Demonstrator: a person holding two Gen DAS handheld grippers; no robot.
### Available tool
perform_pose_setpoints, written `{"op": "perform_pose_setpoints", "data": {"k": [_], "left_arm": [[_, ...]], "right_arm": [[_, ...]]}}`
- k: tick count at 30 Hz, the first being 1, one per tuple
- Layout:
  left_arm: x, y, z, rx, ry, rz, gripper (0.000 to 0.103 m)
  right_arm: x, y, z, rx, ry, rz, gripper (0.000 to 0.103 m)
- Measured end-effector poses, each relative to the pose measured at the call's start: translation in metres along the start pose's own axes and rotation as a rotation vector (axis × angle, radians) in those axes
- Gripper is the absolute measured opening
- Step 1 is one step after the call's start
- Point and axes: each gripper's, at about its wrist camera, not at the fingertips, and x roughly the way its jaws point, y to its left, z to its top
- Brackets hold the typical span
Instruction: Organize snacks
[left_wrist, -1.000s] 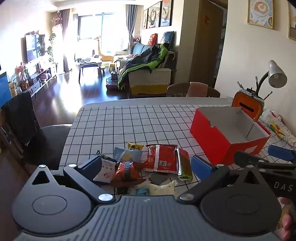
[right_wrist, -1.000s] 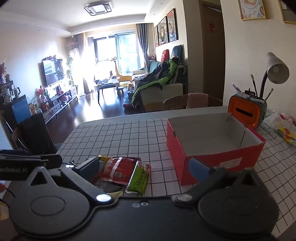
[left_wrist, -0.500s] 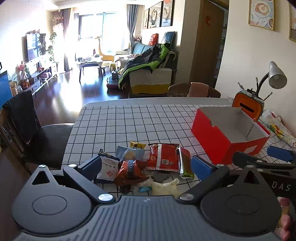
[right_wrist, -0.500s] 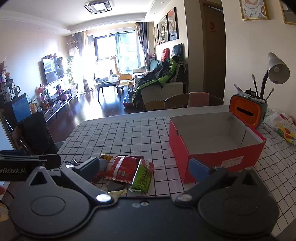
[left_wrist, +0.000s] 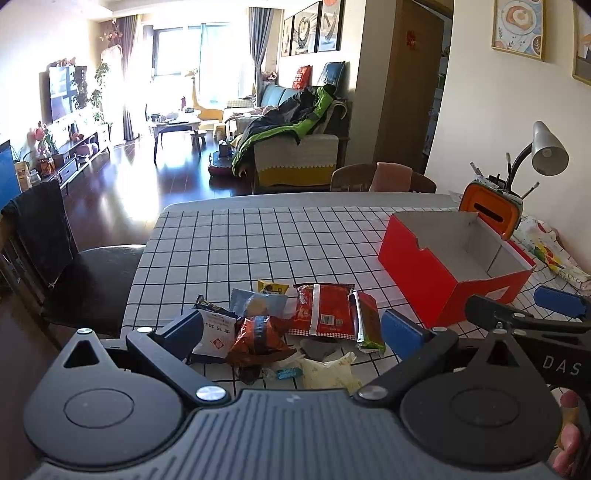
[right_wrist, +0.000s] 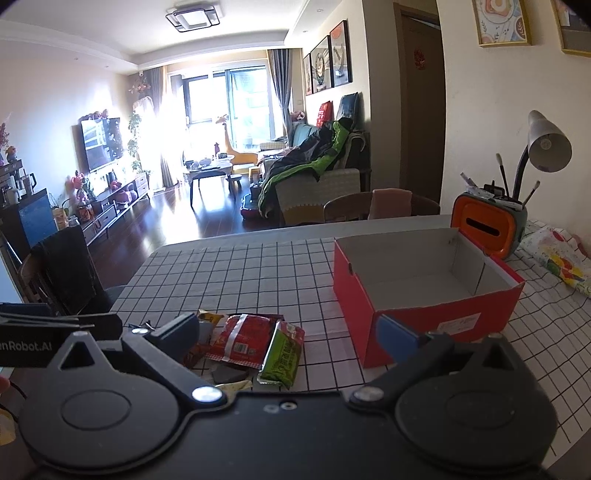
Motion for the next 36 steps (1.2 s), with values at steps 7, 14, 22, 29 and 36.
{"op": "perform_pose_setpoints", "data": {"k": [7,14,22,29,36], "left_arm": [[-0.0006,0.0001,0.0,0.001,0.004,-0.008,0.103],[-0.002,0.0013,-0.0014,0.0,0.009,-0.014,0.103],[-0.0032,0.003,-0.0015,-0.002,0.007,-0.023,0.103],[-0.0025,0.0041,-0.0013,-0.005,0.014,-0.028,0.103],[-0.004,0.0047,-0.0014,-0.002,0.007,-0.036,0.103]], "right_arm": [[0.0,0.0012,-0.0009,0.001,0.011,-0.006,0.102],[0.0011,0.0,0.0,0.007,0.021,-0.01,0.102],[-0.0001,0.002,0.0008,-0.002,0.023,-0.007,0.103],[-0.001,0.0032,0.0011,-0.006,0.025,-0.018,0.103],[-0.003,0.0053,0.001,-0.02,0.019,-0.019,0.102]]}}
